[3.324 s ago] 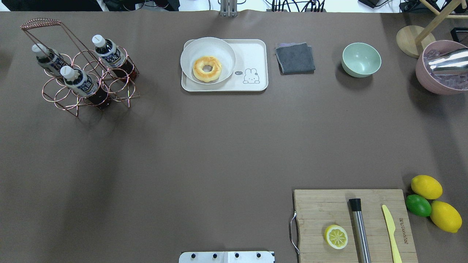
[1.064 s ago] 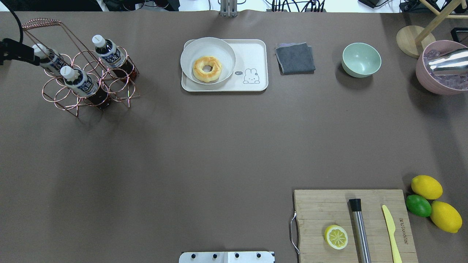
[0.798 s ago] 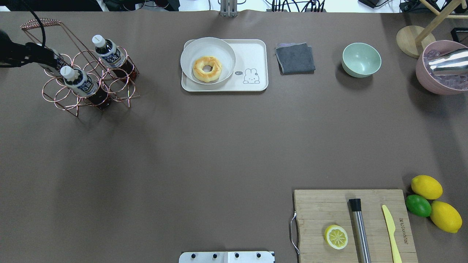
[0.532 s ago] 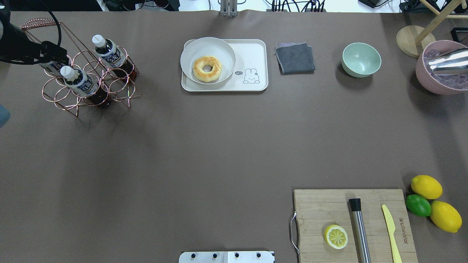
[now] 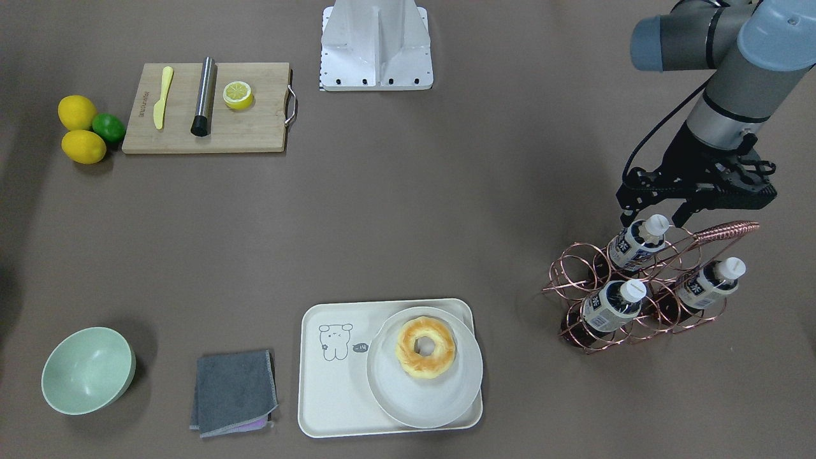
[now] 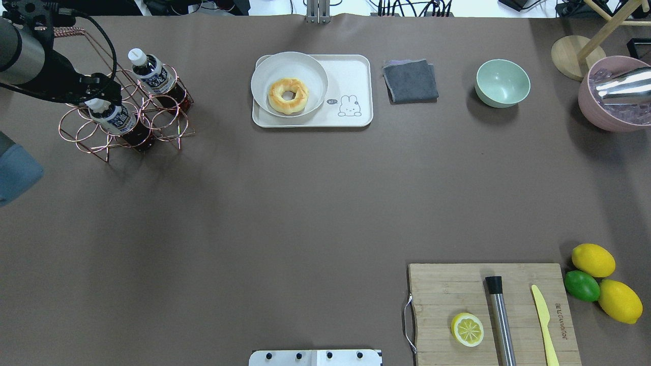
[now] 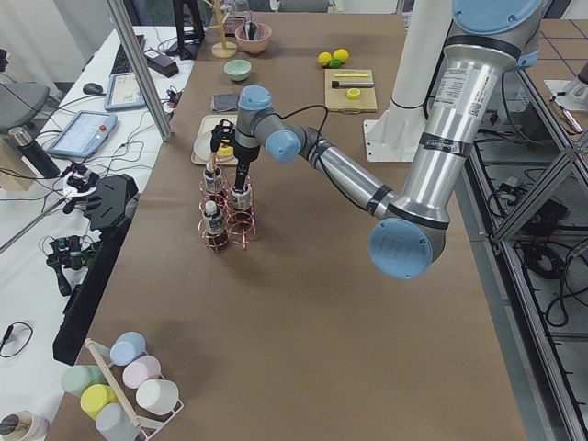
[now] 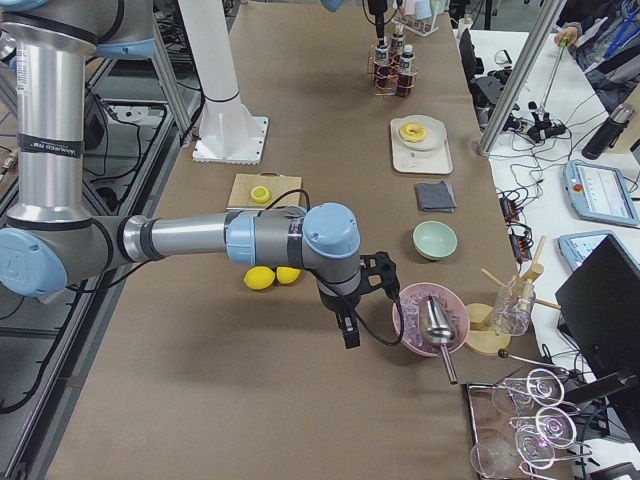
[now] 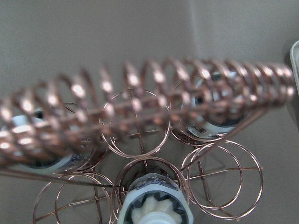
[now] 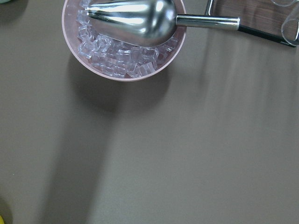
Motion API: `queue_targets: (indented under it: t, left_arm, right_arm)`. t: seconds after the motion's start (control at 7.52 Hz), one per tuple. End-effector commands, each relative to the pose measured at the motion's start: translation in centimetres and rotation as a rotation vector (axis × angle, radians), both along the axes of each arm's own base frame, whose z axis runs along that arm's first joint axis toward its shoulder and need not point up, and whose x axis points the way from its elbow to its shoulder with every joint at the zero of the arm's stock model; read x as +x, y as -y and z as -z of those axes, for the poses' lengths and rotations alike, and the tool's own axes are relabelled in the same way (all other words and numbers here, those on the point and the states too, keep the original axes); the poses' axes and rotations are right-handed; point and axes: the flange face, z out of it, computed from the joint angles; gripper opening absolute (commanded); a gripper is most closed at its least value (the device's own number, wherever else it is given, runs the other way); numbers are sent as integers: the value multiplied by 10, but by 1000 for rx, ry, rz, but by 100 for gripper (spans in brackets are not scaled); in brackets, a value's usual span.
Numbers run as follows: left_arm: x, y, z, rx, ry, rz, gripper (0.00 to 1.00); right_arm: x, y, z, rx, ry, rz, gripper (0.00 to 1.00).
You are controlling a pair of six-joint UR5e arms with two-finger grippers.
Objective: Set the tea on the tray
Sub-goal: 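Reach the left gripper down to a bottle in the copper rack and grasp it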
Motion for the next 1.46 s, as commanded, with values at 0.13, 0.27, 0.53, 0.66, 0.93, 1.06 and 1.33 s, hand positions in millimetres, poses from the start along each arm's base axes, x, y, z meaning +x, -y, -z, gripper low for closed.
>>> queue_targets:
  t: [0.13,0.27,0.53,0.66,0.93,1.06,1.33]
  left_arm:
    - [3,-4,-8,-2,6,-31,82]
    - [-1,-6,-16,13,22,-53,82]
    - [-1,-5,-16,15,23,-55,77]
    - [0,-5,-12,18,19,-53,74]
    - [-6,-1,-11,21,19,-42,73]
    - [-6,0,-10,24,19,-43,73]
    - [-5,1,-9,23,19,-38,59]
  right_arm:
    - [-1,0,2,4,13,0,100]
    - [-1,0,3,4,13,0,100]
    - [-1,-1,3,8,11,1,100]
    - [-1,-1,3,8,11,1,100]
    - [-1,-1,4,10,11,2,100]
    - [-1,-1,5,13,9,3,100]
    - [-1,-1,6,12,10,1,100]
